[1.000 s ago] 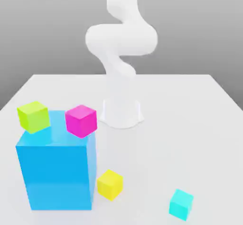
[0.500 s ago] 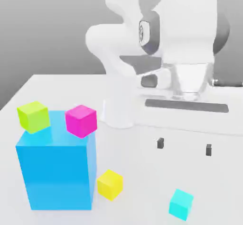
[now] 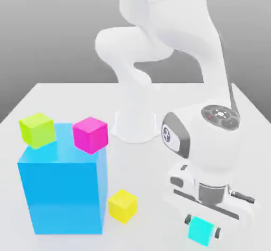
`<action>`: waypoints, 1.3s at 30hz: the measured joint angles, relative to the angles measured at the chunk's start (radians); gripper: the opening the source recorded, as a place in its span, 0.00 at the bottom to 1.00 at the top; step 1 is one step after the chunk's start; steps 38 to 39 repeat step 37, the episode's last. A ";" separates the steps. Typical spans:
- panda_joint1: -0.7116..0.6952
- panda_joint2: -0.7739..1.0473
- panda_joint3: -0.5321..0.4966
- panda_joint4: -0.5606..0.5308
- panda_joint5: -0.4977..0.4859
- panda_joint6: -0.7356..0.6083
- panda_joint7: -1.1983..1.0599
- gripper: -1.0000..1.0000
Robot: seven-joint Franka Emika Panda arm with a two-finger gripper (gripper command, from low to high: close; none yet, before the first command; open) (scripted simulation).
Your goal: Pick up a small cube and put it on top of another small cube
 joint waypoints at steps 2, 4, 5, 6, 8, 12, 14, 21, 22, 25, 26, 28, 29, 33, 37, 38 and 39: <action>0.003 0.009 -0.004 0.002 -0.004 0.008 0.003 0.00; -0.010 -0.029 0.012 -0.007 0.010 -0.022 -0.008 0.00; -0.019 -0.059 0.024 -0.013 0.023 -0.046 -0.018 0.00; -0.026 -0.093 0.035 -0.021 0.037 -0.072 -0.028 0.00; -0.035 -0.158 0.055 -0.033 0.064 -0.127 -0.049 0.00; -0.055 -0.247 0.035 0.006 0.035 -0.278 -0.113 0.00; -0.097 -0.317 0.000 0.019 0.044 -0.362 -0.185 0.00; -0.310 -0.568 -0.109 0.062 0.058 -0.663 -0.433 0.00; -0.326 -0.603 -0.129 0.066 0.060 -0.701 -0.466 0.00; -0.380 -0.691 -0.198 0.061 0.081 -0.774 -0.551 0.00; -0.398 -0.720 -0.223 0.057 0.088 -0.795 -0.577 0.00; -0.433 -0.778 -0.271 0.051 0.099 -0.836 -0.625 0.00; -0.448 -0.803 -0.295 0.044 0.108 -0.847 -0.645 0.00; -0.468 -0.782 -0.330 -0.038 0.125 -0.732 -0.672 0.00; -0.470 -0.767 -0.333 -0.063 0.126 -0.693 -0.674 1.00; -0.470 -0.767 -0.333 -0.063 0.126 -0.693 -0.674 1.00; -0.470 -0.767 -0.333 -0.063 0.126 -0.693 -0.674 1.00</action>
